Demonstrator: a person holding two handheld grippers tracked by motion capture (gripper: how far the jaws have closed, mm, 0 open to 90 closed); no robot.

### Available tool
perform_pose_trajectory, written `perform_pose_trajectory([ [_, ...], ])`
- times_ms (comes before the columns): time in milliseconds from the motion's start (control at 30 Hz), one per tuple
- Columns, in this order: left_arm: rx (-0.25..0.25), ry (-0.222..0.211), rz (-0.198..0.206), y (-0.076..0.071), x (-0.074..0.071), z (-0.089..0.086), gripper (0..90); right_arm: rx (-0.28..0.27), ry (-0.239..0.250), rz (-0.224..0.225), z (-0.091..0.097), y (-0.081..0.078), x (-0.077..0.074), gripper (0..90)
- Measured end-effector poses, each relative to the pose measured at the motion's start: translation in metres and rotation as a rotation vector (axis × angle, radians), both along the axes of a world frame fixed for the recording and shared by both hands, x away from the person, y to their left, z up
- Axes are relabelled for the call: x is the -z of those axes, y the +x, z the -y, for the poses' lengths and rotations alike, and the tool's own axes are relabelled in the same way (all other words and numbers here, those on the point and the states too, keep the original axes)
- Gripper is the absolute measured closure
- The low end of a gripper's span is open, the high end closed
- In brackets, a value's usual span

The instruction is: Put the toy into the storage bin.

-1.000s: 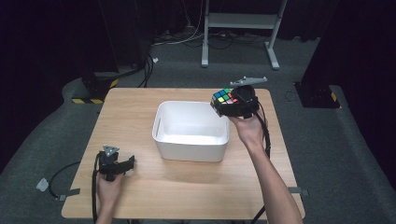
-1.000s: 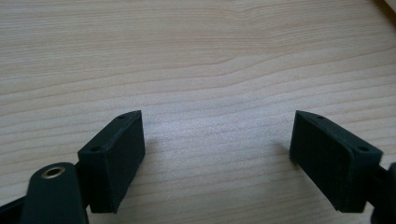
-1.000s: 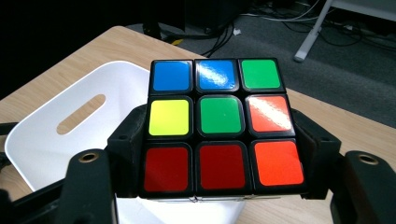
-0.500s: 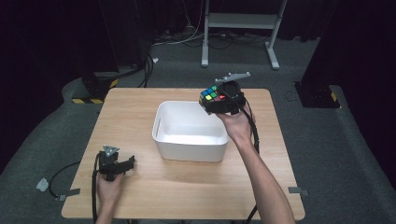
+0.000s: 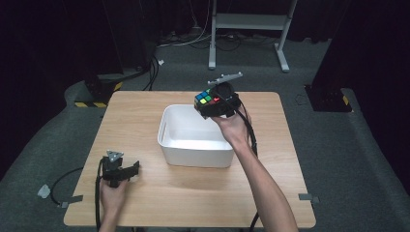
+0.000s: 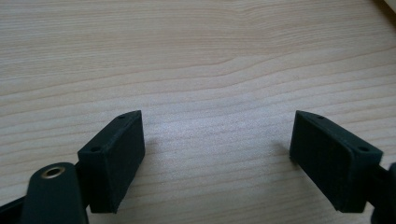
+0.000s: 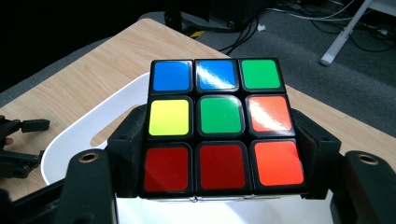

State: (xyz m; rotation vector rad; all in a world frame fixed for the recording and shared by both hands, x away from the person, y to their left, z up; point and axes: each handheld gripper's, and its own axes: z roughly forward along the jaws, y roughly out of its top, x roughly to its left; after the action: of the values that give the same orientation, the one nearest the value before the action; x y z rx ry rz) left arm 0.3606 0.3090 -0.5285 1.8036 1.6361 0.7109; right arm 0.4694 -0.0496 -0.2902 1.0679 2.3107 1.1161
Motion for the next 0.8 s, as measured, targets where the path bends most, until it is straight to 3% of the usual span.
perform_pose_trajectory([
  [800, 0.002, 0.001, 0.0, 0.0, 0.0, 0.0, 18.0, -0.019, -0.024, 0.013, -0.014, 0.0, 0.0, 33.8],
])
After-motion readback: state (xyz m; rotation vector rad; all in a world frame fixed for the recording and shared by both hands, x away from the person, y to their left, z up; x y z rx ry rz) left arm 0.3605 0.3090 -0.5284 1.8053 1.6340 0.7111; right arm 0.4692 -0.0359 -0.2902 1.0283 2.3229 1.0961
